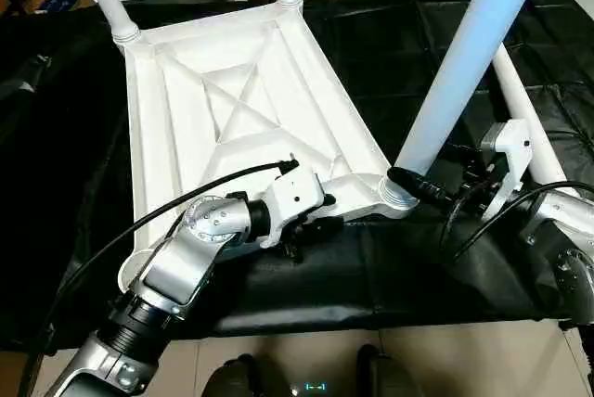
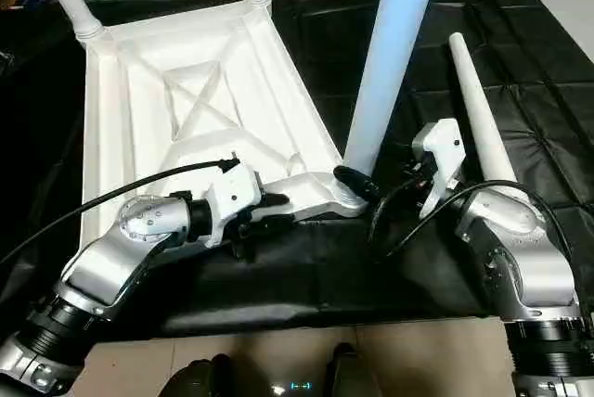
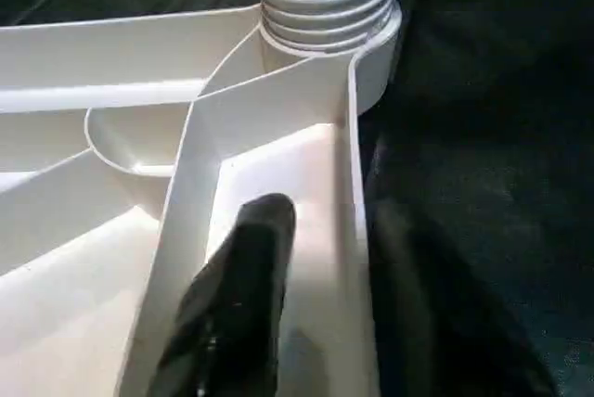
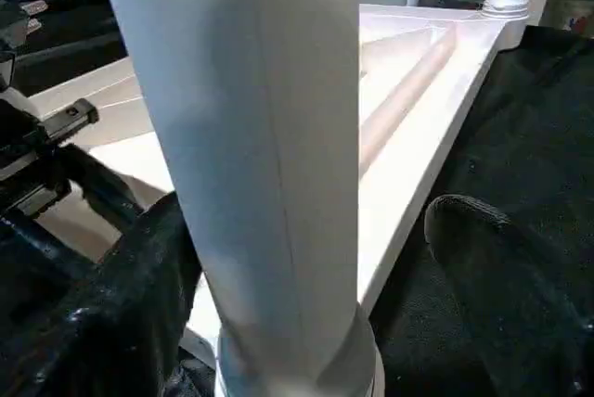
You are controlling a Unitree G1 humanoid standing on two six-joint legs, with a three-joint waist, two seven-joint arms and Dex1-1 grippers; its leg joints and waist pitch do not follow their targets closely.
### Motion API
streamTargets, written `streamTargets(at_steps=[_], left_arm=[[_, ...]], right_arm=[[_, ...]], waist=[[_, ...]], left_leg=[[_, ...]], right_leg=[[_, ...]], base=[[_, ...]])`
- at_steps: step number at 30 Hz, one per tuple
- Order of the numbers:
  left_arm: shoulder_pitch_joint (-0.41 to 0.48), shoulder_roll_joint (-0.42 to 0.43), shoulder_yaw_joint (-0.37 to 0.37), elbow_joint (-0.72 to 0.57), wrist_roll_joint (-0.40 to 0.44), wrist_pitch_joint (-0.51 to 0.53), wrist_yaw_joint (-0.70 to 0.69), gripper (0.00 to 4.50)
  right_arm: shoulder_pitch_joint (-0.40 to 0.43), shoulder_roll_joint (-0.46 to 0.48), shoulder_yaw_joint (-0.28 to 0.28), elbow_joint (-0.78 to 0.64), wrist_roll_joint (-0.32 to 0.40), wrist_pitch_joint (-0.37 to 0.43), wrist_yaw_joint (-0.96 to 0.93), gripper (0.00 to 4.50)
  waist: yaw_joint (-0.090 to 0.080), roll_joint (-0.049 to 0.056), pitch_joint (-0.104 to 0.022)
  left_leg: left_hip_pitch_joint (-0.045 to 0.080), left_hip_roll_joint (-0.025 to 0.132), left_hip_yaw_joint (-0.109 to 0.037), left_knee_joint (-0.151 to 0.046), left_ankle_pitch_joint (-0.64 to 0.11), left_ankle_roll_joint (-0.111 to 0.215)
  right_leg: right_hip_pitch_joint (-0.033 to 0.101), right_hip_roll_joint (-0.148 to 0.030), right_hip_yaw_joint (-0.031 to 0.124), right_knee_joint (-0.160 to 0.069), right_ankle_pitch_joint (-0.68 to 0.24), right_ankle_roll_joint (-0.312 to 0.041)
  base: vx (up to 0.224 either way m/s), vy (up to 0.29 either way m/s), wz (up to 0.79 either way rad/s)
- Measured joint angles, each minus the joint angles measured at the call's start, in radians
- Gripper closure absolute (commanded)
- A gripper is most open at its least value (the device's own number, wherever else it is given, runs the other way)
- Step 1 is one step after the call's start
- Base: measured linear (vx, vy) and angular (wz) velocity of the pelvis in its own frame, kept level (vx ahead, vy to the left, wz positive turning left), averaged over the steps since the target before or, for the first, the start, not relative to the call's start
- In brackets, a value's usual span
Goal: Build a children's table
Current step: Rotate leg to tighten
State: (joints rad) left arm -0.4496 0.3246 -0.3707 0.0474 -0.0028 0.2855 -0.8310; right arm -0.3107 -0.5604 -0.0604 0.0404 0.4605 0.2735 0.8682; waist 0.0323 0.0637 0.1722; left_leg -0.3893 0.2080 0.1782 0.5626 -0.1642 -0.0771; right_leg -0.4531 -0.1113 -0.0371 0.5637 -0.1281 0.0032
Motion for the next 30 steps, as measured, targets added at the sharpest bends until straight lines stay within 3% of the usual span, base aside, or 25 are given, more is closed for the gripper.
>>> streamTargets(at_steps=[10,12,22,23,30], left_arm=[[-0.012,0.025,-0.038,-0.007,0.040,0.011,-0.006,2.75],[-0.017,0.020,-0.038,-0.001,0.042,0.014,-0.001,3.09],[-0.037,0.009,-0.046,0.011,0.067,0.051,0.010,3.58],[-0.039,0.010,-0.049,0.008,0.070,0.060,0.010,3.91],[-0.055,0.027,-0.079,-0.007,0.092,0.085,-0.006,4.35]], right_arm=[[0.001,0.000,0.000,0.000,-0.001,0.000,-0.001,0.48],[0.001,0.000,0.000,0.000,-0.002,0.000,-0.002,0.48],[0.001,0.008,0.000,0.000,-0.013,0.000,-0.018,0.48],[0.001,0.008,0.000,0.000,-0.019,0.000,-0.020,0.48],[-0.002,0.009,0.000,0.001,-0.023,0.000,-0.034,0.48]], waist=[[0.000,0.001,-0.001],[0.000,0.001,-0.001],[0.000,0.001,-0.001],[0.000,0.001,-0.001],[0.000,0.001,-0.001]], left_leg=[[0.002,0.000,0.000,0.002,0.000,0.000],[0.002,0.000,0.000,0.003,0.000,0.000],[0.003,0.000,0.000,0.004,-0.003,-0.005],[0.003,0.000,0.000,0.004,-0.003,-0.005],[0.003,-0.001,0.000,0.004,-0.003,-0.005]], right_leg=[[0.001,0.000,0.001,0.004,0.000,0.000],[0.001,-0.001,0.001,0.006,0.000,0.000],[0.001,-0.001,0.001,0.011,0.000,0.000],[0.001,-0.001,0.001,0.011,0.000,0.000],[0.001,-0.001,0.001,0.011,0.000,0.001]], base=[[0.000,0.000,0.00],[0.000,0.000,0.00],[0.000,0.000,0.00],[0.000,0.000,0.00],[0.000,0.000,0.00]])
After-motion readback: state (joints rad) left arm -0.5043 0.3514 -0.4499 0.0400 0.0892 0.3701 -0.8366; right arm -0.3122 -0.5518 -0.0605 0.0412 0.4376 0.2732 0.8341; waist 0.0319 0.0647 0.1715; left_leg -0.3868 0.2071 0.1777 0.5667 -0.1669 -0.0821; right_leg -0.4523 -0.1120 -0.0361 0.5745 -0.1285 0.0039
